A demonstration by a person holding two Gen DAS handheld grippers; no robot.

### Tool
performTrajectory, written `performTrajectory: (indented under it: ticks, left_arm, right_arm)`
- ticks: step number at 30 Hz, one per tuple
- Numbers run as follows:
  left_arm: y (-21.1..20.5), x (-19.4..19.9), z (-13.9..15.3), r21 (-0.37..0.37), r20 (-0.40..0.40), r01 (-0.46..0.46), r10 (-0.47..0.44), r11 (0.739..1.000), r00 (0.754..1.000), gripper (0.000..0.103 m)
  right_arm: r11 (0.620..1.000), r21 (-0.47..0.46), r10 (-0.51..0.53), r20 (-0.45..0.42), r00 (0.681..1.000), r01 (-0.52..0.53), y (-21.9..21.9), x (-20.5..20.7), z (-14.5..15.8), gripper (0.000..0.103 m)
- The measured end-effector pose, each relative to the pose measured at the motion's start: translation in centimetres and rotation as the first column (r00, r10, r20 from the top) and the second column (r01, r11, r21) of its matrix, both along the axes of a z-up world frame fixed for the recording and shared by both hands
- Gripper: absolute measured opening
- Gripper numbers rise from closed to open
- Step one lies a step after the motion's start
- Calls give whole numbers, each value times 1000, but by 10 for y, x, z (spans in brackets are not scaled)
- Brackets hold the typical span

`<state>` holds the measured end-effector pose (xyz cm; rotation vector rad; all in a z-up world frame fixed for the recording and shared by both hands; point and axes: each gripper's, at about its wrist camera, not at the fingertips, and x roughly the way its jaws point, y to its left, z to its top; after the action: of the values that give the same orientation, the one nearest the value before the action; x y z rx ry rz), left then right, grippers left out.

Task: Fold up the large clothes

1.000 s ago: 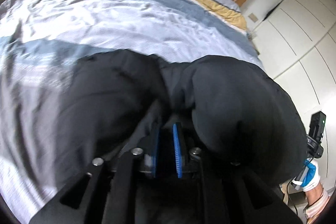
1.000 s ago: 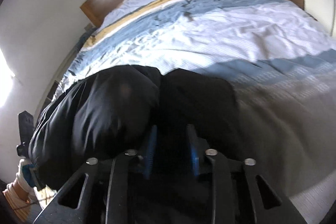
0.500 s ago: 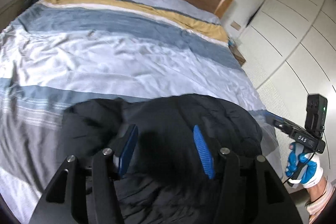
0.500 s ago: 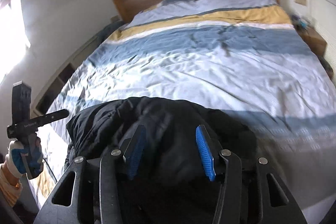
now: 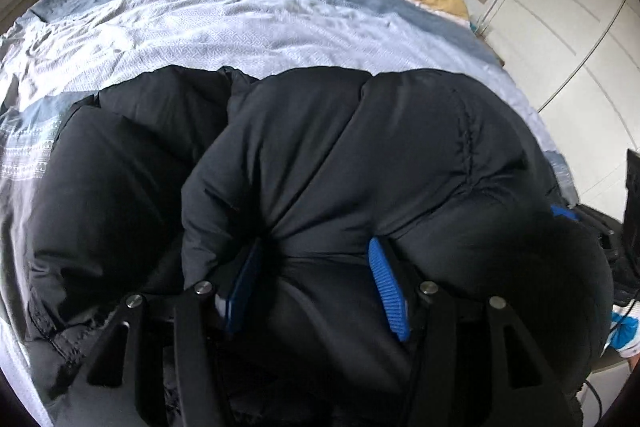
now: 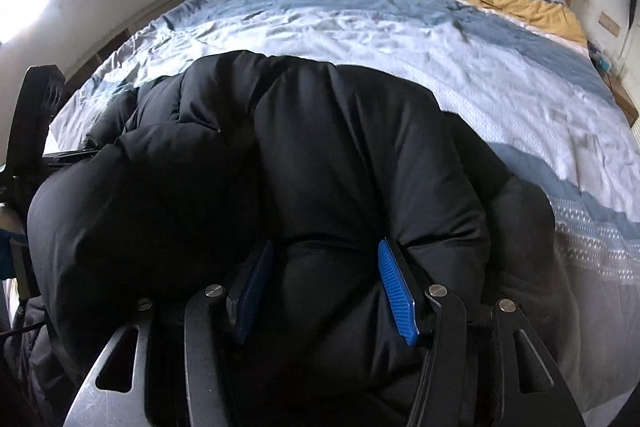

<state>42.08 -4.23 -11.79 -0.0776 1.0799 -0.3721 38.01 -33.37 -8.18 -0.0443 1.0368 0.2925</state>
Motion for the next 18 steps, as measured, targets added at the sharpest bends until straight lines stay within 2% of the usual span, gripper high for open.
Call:
performTrajectory:
  ticks: [3, 8, 10, 13, 15, 18]
  left_arm:
    - [0, -5, 18, 22, 0, -8, 8, 1000, 1000, 54]
    - [-2, -37, 66, -55, 75, 21, -17, 998, 997, 54]
    - [-9, -48, 65, -63, 64, 48, -44, 997, 997, 54]
    - [-24, -64, 41, 9, 15, 85, -86, 996, 996, 54]
    - [-26, -72, 29, 43, 6, 84, -84, 996, 996, 54]
    - [-24, -82, 36, 50, 8, 51, -51, 997, 999, 54]
  right_arm:
    - [1000, -15, -2, -13, 1000, 2, 3, -1, 15, 54]
    - [999, 54, 6, 33, 999, -8, 5, -24, 50, 54]
    - [998, 54, 26, 21, 999, -27, 11, -33, 49, 54]
    - [999, 16, 37, -24, 999, -37, 16, -45, 31, 54]
    - [1000, 22, 9, -47, 999, -8, 12, -51, 22, 54]
    - [1000, 18, -23, -59, 998, 24, 8, -58, 26, 54]
